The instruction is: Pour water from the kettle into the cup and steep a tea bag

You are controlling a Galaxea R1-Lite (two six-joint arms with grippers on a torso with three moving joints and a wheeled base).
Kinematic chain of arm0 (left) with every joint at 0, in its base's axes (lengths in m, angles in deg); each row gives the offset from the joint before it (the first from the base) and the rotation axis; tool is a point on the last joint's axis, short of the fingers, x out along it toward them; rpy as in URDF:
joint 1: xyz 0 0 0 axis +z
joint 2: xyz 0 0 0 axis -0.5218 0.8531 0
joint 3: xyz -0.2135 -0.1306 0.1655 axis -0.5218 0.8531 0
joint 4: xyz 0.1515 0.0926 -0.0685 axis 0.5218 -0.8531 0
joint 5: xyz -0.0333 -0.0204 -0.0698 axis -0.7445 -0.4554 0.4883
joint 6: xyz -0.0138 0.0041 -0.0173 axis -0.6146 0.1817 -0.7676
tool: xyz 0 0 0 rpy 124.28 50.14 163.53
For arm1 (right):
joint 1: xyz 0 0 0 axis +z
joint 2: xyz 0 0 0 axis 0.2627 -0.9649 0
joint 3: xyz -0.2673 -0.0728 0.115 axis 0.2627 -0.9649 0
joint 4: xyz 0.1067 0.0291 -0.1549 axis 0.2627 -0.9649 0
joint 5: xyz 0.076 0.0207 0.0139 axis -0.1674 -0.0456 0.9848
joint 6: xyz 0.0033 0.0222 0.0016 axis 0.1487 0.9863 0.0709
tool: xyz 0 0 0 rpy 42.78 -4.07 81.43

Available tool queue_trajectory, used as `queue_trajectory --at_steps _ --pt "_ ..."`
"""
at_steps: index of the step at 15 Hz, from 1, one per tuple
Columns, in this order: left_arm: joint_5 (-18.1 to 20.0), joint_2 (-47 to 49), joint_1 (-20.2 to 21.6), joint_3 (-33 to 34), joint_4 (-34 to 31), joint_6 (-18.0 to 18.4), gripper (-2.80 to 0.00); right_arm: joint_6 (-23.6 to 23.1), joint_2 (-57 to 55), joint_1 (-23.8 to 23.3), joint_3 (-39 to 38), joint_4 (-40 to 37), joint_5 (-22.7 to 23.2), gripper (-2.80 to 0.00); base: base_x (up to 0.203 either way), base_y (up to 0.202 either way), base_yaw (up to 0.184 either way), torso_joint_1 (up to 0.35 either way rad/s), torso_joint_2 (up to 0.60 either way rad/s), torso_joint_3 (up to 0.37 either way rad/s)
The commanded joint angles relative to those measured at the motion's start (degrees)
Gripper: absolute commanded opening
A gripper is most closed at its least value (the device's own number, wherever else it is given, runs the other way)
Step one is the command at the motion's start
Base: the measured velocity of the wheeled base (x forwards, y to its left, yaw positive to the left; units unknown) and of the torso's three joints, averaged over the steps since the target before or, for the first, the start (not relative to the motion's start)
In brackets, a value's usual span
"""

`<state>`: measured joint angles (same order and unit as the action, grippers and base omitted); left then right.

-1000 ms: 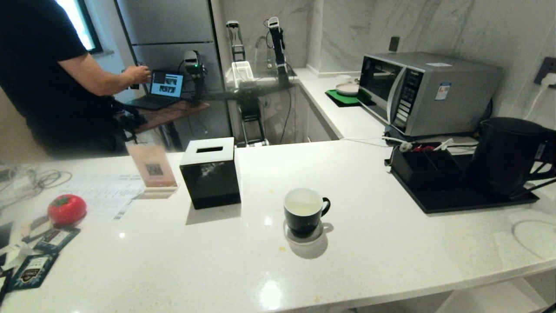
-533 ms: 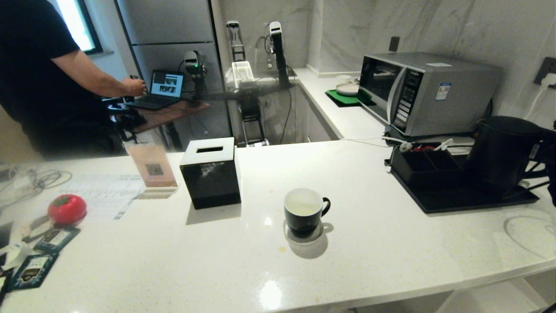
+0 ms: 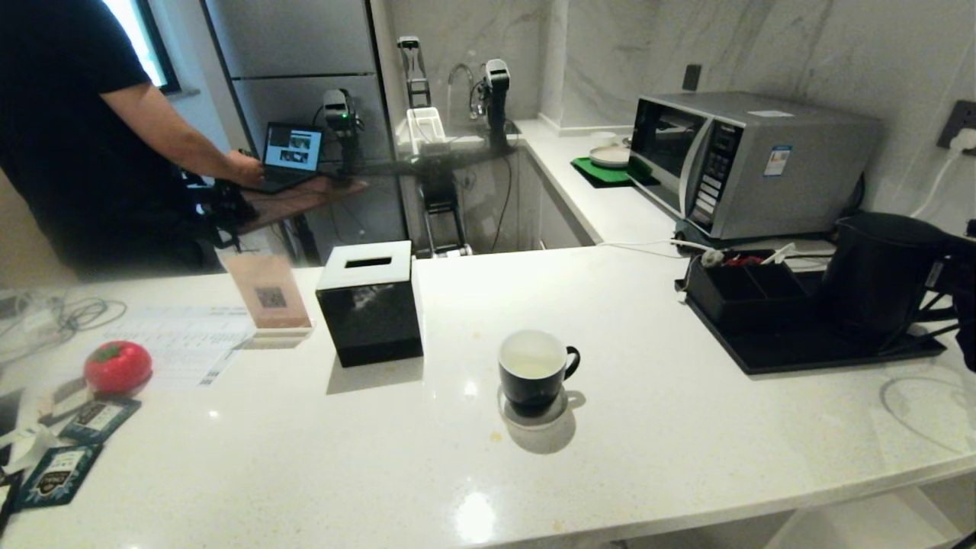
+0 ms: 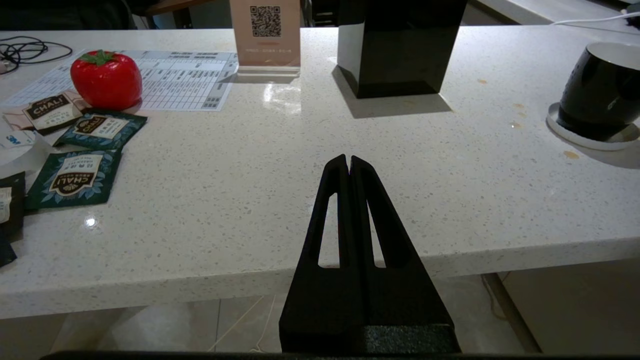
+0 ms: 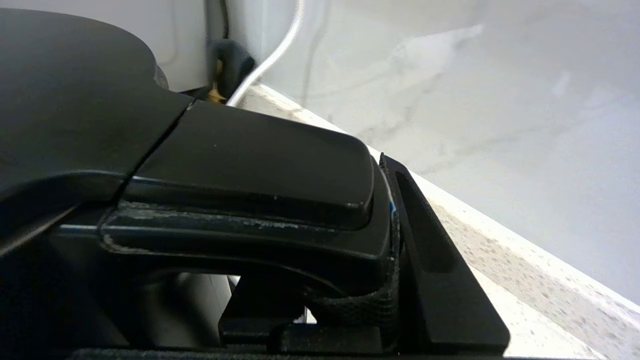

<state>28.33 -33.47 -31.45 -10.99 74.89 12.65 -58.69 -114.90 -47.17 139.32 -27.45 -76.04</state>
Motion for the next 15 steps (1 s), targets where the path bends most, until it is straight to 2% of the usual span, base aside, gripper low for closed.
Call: queue_trajectory --at_steps 1,15 --pt "0.0 0.1 0.0 0.0 0.0 0.0 -2.80 -0.1 -0.4 0.0 -0.1 0.4 -0.6 -2.80 0.000 0.000 0.000 0.000 0.00 0.000" --pt "0.0 0.1 0.0 0.0 0.0 0.0 -2.80 0.1 -0.6 0.0 -0.9 1.6 -1.0 -2.80 0.000 0.000 0.000 0.000 0.00 0.000"
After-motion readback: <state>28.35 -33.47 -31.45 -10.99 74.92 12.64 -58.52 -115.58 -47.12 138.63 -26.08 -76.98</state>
